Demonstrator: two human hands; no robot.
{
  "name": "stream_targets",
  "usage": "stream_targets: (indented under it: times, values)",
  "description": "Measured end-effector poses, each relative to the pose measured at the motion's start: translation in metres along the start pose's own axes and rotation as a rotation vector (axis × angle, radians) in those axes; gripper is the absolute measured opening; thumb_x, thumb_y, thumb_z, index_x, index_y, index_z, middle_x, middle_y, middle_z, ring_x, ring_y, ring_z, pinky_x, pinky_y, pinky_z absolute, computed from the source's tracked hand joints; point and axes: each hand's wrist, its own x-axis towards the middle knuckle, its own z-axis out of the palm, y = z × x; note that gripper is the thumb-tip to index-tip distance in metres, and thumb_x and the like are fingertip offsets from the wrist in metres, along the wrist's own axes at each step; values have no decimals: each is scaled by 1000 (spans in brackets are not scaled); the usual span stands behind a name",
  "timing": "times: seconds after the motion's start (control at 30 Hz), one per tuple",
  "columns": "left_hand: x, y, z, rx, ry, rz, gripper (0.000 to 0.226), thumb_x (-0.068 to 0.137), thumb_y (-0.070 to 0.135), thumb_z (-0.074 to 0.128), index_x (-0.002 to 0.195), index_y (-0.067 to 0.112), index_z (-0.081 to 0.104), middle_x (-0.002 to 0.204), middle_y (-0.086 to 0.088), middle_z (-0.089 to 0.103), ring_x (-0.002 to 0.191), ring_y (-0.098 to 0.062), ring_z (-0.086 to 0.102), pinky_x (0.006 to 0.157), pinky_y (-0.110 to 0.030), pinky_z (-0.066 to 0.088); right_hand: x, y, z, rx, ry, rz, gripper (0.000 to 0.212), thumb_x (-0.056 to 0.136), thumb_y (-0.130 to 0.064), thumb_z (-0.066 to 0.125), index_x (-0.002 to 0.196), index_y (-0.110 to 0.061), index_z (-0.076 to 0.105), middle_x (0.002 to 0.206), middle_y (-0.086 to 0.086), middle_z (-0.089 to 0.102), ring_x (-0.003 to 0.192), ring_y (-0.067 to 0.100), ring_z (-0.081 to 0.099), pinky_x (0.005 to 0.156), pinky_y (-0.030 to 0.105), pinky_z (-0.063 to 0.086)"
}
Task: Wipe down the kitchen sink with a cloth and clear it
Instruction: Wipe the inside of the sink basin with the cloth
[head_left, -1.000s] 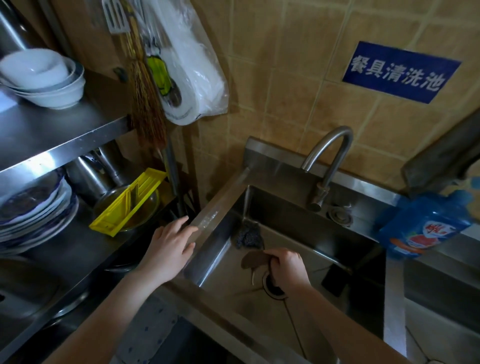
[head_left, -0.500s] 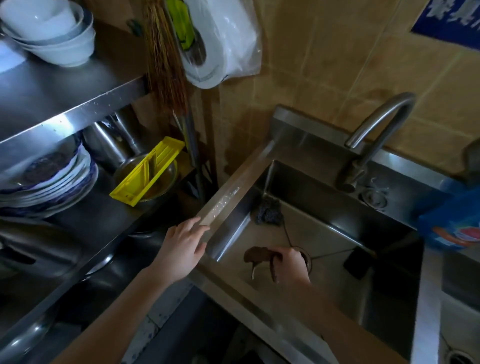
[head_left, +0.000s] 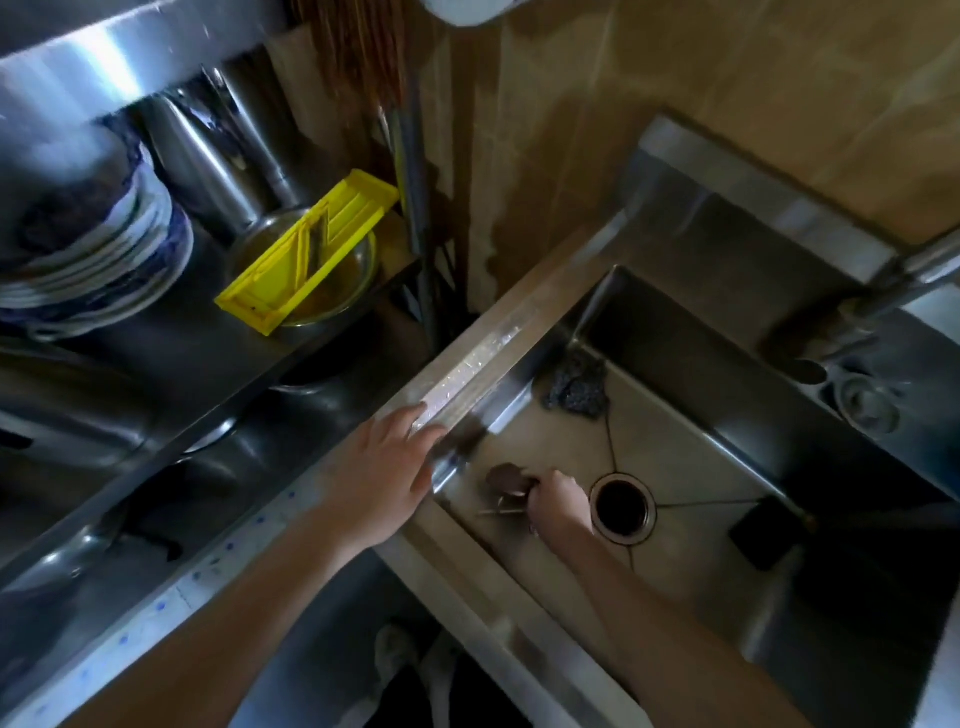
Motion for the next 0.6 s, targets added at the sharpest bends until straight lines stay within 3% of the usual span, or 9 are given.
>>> stream_targets:
  times: [0.13, 0.33, 0.4, 0.5, 0.6]
  values:
    - [12, -3, 11, -15, 10, 0, 45, 92, 29, 48, 135, 27, 39, 147, 0, 31, 139, -19, 24, 112, -44, 22, 22, -2, 21, -54, -70, -133, 39, 84, -9, 49, 117, -24, 64, 120, 3, 62, 108, 27, 58, 86, 29, 45]
    - [21, -5, 16, 4, 43, 15, 42, 87, 22, 55, 129, 21, 46, 141, -9, 39, 135, -29, 34, 106, -49, 29, 45, 9, 46, -328, -177, -384, 36, 88, -10, 51, 121, -23, 56, 122, -2, 52, 118, 20, 46, 85, 32, 48]
    - [22, -6, 16, 0, 66, 20, 42, 86, 22, 54, 127, 19, 47, 138, -11, 43, 130, -30, 39, 103, -50, 33, 51, 13, 53, -456, -213, -439, 43, 85, -6, 51, 125, -22, 53, 130, 2, 46, 125, 26, 40, 93, 36, 45]
    - [24, -6, 19, 3, 101, 38, 42, 84, 23, 54, 125, 18, 47, 136, -12, 45, 127, -30, 42, 101, -48, 35, 57, 20, 63, -611, -268, -495, 53, 90, -6, 46, 140, -22, 40, 154, 6, 25, 142, 33, 20, 111, 45, 27]
    - [30, -1, 23, 10, 113, 62, 41, 84, 19, 58, 124, 15, 52, 137, -15, 43, 128, -32, 41, 102, -47, 35, 62, 28, 66, -653, -262, -490, 54, 93, -11, 44, 144, -26, 33, 157, 2, 19, 144, 29, 16, 112, 45, 26]
